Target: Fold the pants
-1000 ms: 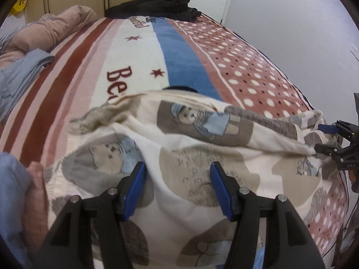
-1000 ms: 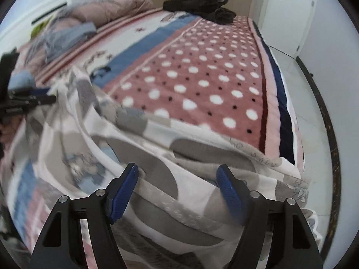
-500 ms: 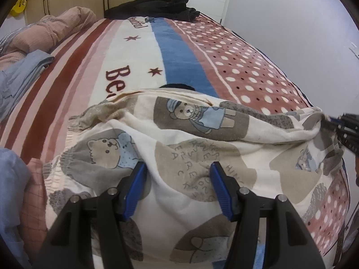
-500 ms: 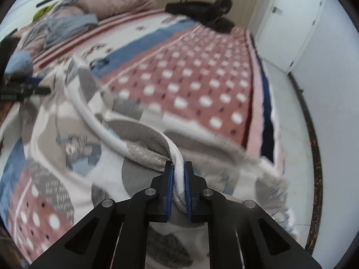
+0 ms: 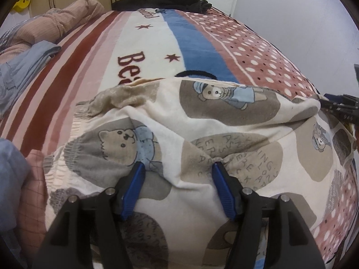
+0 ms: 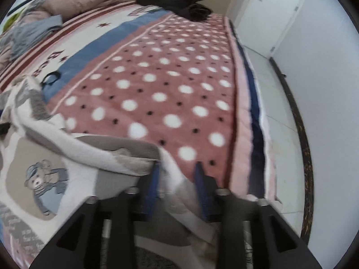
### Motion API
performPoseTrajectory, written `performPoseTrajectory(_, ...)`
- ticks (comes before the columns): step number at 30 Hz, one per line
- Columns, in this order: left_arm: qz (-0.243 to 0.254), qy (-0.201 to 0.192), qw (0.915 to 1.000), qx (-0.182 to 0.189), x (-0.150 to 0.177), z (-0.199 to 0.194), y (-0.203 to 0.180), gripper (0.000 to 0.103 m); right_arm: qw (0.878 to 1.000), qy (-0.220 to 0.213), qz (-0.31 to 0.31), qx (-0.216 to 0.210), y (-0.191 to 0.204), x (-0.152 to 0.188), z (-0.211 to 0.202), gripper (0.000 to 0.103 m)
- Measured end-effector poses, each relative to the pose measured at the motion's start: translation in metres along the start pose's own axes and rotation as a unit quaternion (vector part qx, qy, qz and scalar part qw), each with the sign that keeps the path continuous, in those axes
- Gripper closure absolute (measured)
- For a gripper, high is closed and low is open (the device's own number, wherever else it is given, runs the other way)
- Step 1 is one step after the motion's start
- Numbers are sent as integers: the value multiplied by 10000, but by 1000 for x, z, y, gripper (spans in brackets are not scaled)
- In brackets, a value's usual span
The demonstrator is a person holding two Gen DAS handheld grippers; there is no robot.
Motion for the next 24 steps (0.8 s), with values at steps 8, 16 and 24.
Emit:
performPoseTrajectory(8, 194, -79, 9997, -118, -2, -17, -23, 43, 9978, -286, 597, 51, -68, 18, -44, 64)
performPoseTrajectory(16, 391, -218, 9988, 218, -5, -23, -70, 43, 9982, -15, 601, 63, -120, 93, -68, 42)
performPoseTrajectory(24, 497, -22, 9986, 152, 1, -8, -89, 43, 9948, 360, 886, 361, -134, 153, -27, 46)
Point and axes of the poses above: each gripper's, at about its wrist camera, not at the fingertips, and z roughly the way its jaws point, y to its left, x to its underside, the point moved 4 cm from there along z, roughly the way its jaws point, and after that the axes turned 14 degrees about x, right-handed, at the moved point
